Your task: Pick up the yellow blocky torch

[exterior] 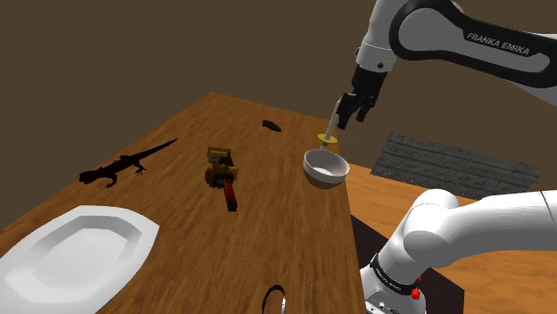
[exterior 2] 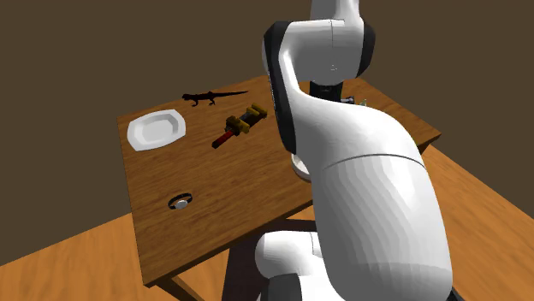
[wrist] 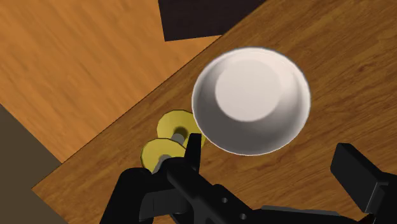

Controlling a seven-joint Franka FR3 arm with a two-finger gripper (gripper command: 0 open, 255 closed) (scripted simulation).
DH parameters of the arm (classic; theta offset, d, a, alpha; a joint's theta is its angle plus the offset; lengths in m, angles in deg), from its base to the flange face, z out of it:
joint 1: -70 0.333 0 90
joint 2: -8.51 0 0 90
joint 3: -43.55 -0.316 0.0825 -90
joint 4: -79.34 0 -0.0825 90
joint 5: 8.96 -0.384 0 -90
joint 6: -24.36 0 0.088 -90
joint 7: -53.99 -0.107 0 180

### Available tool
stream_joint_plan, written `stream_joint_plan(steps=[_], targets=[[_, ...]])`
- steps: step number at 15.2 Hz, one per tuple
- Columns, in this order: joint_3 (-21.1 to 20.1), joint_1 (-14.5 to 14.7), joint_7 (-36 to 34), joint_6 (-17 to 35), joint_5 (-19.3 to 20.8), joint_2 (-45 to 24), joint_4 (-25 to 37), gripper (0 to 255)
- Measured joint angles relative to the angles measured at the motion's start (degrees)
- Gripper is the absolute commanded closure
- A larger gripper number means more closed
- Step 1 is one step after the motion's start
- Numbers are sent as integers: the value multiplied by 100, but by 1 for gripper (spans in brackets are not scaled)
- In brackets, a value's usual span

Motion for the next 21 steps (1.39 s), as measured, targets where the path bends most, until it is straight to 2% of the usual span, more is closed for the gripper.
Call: stream_joint_plan(steps=[4,11,21], targets=[[-133,55,-230,208,-188,-220,-63,0],[-651,273,-1031,804,-828,-1050,-6,0],[-1283,547,-2027,1585,-1478,-2637,701,0]])
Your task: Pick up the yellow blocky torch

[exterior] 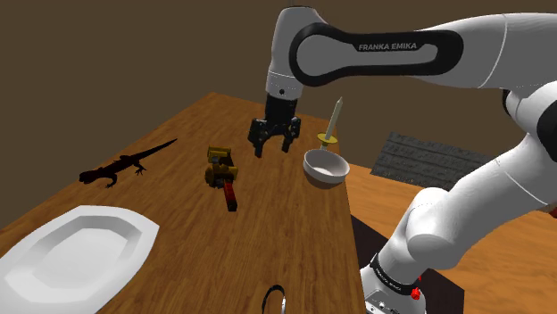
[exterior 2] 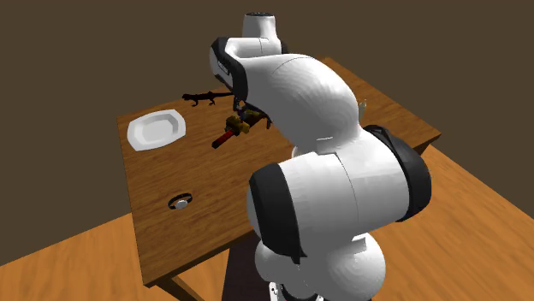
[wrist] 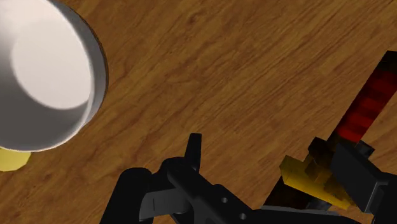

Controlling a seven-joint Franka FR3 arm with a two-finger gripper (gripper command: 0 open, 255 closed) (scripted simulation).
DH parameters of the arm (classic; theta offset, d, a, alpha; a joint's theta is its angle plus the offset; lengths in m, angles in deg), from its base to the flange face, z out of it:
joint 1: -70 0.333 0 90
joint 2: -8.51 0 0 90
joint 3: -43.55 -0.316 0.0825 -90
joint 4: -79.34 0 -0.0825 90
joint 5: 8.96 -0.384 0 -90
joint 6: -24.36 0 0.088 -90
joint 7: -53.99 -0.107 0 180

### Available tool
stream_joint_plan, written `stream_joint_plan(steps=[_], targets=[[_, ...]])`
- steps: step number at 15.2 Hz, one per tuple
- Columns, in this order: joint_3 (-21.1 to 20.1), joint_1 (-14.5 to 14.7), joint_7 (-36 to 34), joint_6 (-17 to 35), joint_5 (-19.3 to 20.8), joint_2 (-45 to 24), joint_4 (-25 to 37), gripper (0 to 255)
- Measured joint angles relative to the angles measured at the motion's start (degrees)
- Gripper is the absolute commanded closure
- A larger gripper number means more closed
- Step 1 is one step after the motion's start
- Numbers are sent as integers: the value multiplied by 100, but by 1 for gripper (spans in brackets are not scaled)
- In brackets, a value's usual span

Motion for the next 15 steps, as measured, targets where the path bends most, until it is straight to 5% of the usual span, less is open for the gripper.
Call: stream_joint_plan(steps=[9,15], targets=[[-426,237,-788,596,-226,-1678,1093,0],[-472,281,-831,1012,-234,-1940,938,0]])
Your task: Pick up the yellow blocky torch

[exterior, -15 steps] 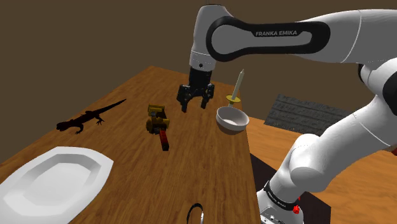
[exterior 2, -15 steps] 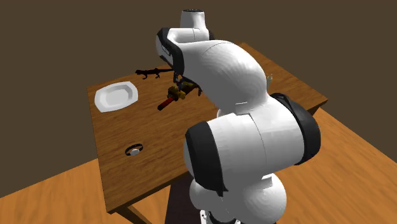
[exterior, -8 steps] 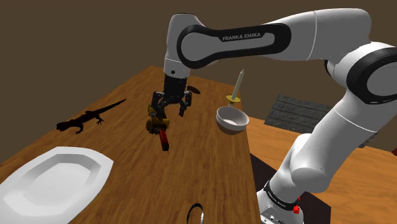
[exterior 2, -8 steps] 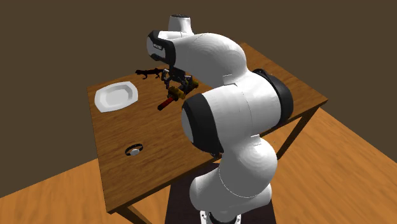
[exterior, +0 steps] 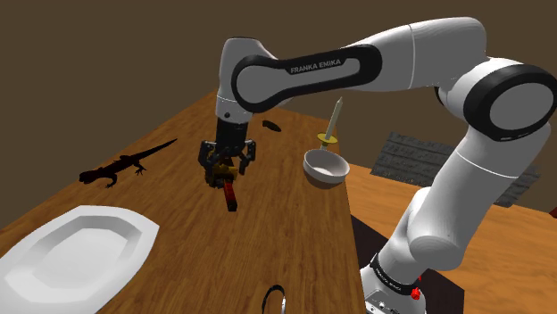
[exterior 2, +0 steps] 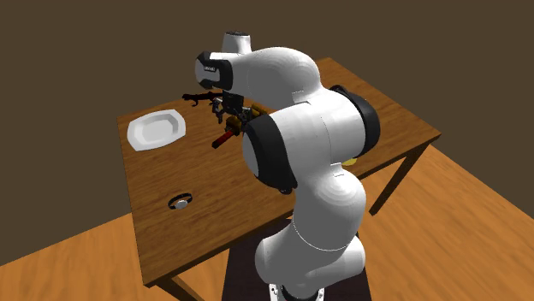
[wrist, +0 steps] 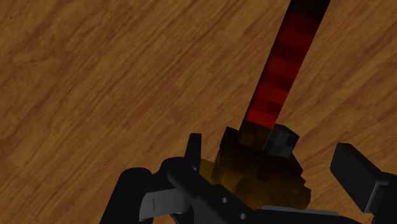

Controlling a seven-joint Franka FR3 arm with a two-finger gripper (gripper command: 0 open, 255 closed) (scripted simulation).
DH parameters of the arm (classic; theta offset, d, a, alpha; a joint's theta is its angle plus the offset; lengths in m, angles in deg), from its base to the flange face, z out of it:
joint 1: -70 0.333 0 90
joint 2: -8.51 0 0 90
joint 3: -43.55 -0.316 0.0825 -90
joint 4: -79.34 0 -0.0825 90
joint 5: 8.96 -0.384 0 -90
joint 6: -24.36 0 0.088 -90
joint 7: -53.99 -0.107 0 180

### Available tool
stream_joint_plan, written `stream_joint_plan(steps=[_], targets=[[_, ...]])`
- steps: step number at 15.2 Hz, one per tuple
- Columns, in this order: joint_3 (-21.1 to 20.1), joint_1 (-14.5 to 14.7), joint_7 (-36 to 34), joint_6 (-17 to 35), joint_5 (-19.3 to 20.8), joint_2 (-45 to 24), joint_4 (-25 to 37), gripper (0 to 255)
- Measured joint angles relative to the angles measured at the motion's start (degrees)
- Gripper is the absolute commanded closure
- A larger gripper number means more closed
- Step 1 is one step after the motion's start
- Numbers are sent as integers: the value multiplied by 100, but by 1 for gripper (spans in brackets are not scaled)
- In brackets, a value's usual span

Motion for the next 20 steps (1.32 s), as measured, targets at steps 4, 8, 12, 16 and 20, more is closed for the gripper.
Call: stream_joint_plan(steps=[4,8,12,16,20], targets=[[-9,10,14,189,-2,-47,-142,255],[-11,12,16,202,-2,-52,-143,255],[-12,12,17,204,-3,-54,-143,255],[-8,7,-4,49,-6,3,-48,255],[6,-8,-28,-244,-4,73,174,255]])
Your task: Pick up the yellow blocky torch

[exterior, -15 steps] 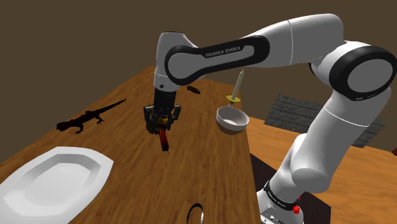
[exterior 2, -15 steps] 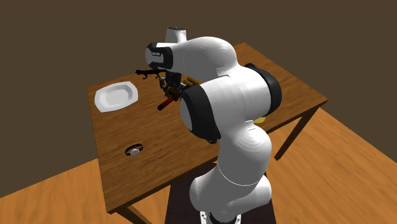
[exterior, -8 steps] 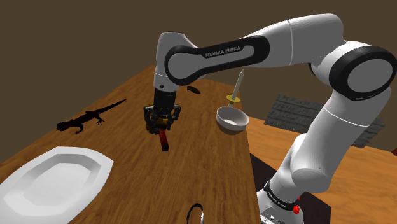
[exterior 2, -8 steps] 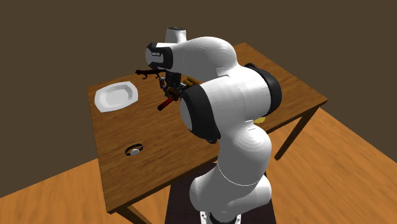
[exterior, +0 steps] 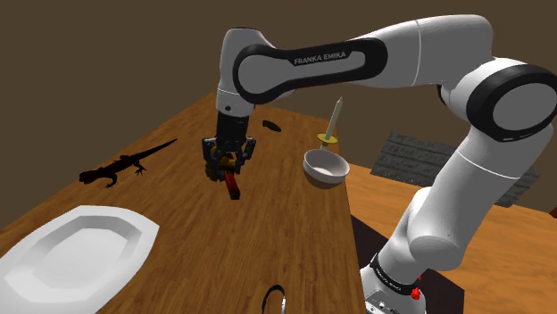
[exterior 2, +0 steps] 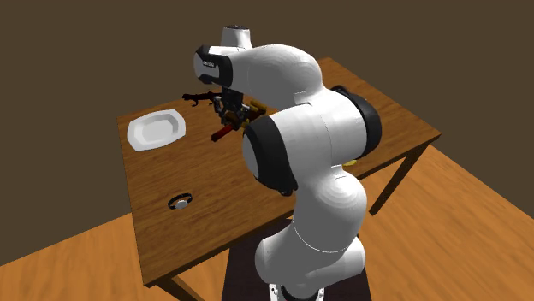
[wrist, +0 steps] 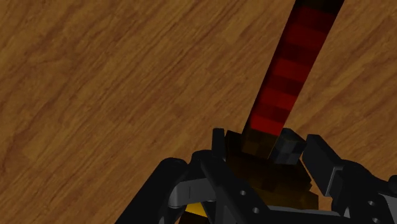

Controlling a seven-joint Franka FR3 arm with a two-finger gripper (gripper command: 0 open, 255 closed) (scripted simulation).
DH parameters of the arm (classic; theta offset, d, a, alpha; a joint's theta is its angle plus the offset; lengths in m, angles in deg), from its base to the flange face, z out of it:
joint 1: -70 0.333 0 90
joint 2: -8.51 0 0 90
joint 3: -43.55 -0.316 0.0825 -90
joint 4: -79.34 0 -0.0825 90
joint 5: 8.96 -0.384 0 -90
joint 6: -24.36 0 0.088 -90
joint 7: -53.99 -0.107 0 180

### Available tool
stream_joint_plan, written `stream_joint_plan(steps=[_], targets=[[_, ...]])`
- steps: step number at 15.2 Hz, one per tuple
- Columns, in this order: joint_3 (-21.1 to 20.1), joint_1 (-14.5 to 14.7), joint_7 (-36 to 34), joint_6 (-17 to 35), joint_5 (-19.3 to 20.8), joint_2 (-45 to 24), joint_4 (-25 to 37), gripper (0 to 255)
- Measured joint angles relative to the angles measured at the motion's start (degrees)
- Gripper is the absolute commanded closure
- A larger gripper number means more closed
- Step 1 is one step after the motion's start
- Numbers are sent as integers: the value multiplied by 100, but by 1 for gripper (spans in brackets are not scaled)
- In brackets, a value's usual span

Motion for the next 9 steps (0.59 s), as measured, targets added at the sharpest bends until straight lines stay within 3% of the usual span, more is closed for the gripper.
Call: stream_joint_plan(steps=[9], targets=[[12,-12,-92,-631,7,102,541,255]])
